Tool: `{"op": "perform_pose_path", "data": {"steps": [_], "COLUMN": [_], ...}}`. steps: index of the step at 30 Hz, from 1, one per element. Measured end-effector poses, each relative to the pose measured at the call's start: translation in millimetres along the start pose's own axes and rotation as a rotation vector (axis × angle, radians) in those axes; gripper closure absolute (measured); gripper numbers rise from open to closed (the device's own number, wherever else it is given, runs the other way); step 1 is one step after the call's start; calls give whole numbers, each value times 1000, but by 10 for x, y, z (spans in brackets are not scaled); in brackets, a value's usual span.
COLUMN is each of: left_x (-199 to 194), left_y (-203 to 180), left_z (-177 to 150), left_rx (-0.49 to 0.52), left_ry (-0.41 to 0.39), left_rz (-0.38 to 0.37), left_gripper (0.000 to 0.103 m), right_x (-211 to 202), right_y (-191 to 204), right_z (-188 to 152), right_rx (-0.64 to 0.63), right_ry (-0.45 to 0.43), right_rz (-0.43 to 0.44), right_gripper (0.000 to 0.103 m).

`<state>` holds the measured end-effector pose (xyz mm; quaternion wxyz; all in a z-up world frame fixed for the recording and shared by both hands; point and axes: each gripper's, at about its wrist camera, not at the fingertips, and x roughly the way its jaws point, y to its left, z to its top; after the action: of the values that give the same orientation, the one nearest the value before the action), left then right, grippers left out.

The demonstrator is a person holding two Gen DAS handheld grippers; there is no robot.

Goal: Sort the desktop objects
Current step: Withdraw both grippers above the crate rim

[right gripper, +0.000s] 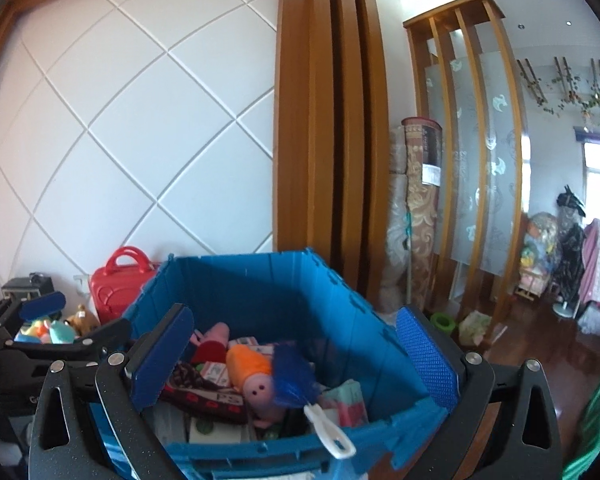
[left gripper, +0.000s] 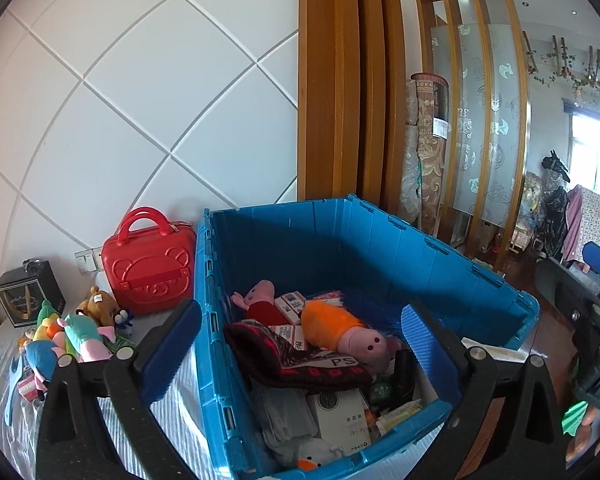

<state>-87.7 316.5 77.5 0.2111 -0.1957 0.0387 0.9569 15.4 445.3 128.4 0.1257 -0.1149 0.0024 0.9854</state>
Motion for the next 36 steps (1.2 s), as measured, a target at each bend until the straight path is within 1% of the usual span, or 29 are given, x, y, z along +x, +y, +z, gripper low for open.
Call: {"op": "perform_pose_path", "data": {"steps": [3, 6, 9, 12, 14, 17, 23, 30, 36], "left_x": [-114, -164, -191, -204, -226, -268, -330, -370, -348], "left_y": [-18, 12, 38, 43, 40, 23, 18, -4, -18], "left_z": [-43, -73, -106, -131, -143, -152, -148, -117, -104], "left_rx": [6, -5, -12, -14, -13, -8, -9, 3, 5], "left_ry": [-3, 24, 51, 83, 87, 82, 64, 29, 20], "left_rz": [-8, -31, -22, -30, -31, -10, -7, -5, -7], "left_gripper": [0, 0, 0, 0, 0, 0, 0, 0, 0], "right_x": [-129, -226, -307, -351, -367, -373, -394, -402, -387], "right_y": [1, 23, 64, 97, 100, 95, 47, 31, 23], "right_z": [-91, -143, -180, -221, -255, -278, -341, -324, -314], "right_rx": [0, -7, -22, -33, -35, -34, -17, -13, -12], "right_ry": [26, 47, 59, 71, 81, 95, 112, 103, 102], "right_rz": [-13, -30, -38, -48, -48, -51, -53, -51, -51], "right_gripper": [0, 0, 0, 0, 0, 0, 0, 0, 0]}}
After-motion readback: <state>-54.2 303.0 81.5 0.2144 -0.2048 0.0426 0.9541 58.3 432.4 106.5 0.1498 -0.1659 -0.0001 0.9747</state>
